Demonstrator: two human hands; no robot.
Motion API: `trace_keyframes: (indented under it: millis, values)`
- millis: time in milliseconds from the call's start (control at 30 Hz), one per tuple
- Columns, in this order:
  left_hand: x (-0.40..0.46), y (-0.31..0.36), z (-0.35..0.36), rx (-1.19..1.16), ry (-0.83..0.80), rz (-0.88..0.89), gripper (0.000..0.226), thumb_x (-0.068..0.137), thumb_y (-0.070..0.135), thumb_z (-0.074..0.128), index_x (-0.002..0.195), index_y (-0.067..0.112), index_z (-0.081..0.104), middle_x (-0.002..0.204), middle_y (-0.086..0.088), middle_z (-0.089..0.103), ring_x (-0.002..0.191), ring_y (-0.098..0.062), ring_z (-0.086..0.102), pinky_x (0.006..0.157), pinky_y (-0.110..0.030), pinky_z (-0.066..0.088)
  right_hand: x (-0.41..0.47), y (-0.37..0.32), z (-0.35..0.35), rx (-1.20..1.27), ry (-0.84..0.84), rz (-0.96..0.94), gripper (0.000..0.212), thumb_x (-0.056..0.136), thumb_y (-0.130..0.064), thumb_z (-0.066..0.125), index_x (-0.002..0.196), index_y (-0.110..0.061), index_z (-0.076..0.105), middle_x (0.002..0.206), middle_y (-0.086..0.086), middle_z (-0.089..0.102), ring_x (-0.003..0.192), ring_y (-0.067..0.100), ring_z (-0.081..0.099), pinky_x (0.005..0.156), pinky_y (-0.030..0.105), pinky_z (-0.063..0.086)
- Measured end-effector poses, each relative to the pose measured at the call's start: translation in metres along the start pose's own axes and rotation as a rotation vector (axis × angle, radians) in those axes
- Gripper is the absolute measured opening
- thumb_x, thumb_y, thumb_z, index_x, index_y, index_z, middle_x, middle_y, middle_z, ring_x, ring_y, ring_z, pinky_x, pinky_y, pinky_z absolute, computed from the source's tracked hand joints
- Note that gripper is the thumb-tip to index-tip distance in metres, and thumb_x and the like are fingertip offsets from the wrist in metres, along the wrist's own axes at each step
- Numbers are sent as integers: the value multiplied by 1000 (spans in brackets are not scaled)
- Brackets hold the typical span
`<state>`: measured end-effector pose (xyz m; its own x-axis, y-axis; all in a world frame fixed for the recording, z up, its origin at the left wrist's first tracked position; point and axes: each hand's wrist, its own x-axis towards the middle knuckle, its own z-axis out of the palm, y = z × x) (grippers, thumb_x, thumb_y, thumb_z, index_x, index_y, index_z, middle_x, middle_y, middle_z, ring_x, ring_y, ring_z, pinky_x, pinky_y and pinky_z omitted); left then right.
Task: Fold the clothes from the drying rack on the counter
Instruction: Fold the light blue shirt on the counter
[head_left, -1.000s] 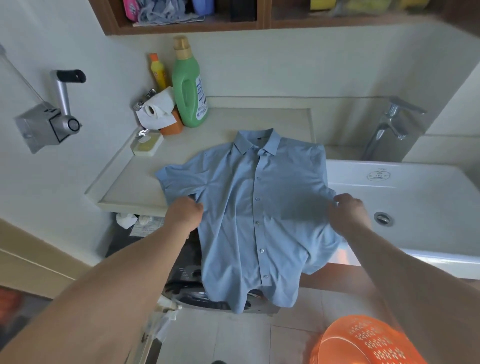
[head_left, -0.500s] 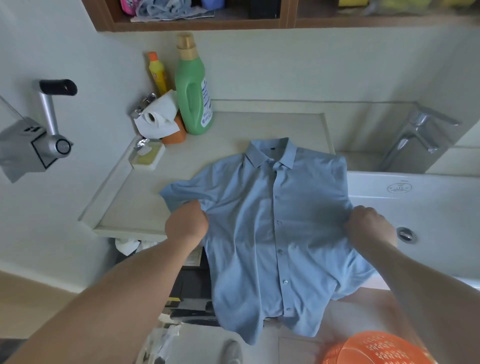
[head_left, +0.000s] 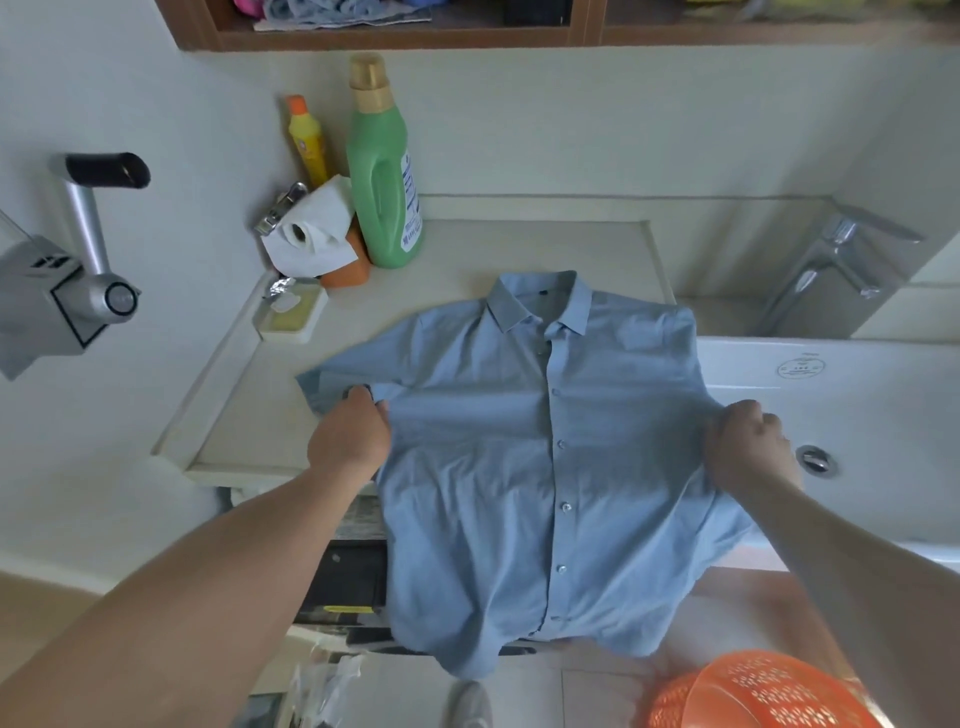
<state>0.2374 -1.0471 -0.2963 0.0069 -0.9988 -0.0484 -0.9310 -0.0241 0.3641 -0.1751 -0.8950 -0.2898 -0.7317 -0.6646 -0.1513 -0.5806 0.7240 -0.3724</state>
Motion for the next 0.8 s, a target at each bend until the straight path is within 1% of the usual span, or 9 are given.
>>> trace_keyframes:
  millis: [133,200,267,333,433,533,600,733,800]
  values:
    - [-11,4,2,-43,-145,12,27,95,30,52,76,11,46,63,-2,52,56,-20,51,51,-30,35,2,3,1,166,-120,196,50,106,-35,37,139,1,47,137,30,53,126,44,52,103,44,40]
    - [-17,6,-1,10,-180,44,25,96,23,51,74,13,43,69,-1,49,62,-19,49,56,-32,35,2,7,7,131,-177,193,54,109,-34,32,132,9,55,133,32,57,124,44,55,101,42,41]
    - [-18,4,-6,37,-101,28,20,102,25,46,86,14,46,81,-1,50,77,-24,52,67,-35,40,2,10,9,124,-183,169,55,109,-35,33,127,10,59,128,32,61,119,44,58,98,42,44]
    - [-14,-3,-12,-12,29,-21,21,105,30,43,98,12,51,86,-2,52,86,-32,56,73,-38,43,4,14,10,155,-155,134,46,106,-33,41,117,4,65,116,28,66,105,42,62,88,41,46]
    - [-8,-7,-16,-83,28,-72,22,105,26,45,112,7,55,98,-9,59,92,-37,60,74,-37,42,5,22,7,206,-133,94,34,100,-30,52,92,-1,69,90,18,68,89,37,66,72,36,47]
    - [-18,-4,-9,-119,-29,-81,19,100,19,51,111,3,48,110,-19,60,88,-36,60,70,-39,44,2,23,6,239,-107,105,31,97,-31,58,116,-8,64,112,18,67,105,38,64,78,34,44]
    - [-35,-1,-3,-103,6,-48,27,97,16,54,119,3,45,122,-20,53,95,-40,59,71,-44,48,0,25,7,256,-110,104,37,99,-35,57,125,-9,58,118,19,65,104,37,61,79,34,42]
    - [-67,-2,12,148,113,157,63,90,23,66,144,4,40,151,-18,34,121,-44,49,86,-54,51,4,29,8,265,-113,82,33,100,-38,54,118,-10,55,113,17,62,90,32,53,76,35,40]
    - [-80,-5,21,251,122,283,67,92,36,62,149,6,42,158,-16,33,130,-42,45,91,-54,52,6,32,8,245,-105,60,30,99,-37,54,114,-11,56,111,18,62,87,33,54,74,35,41]
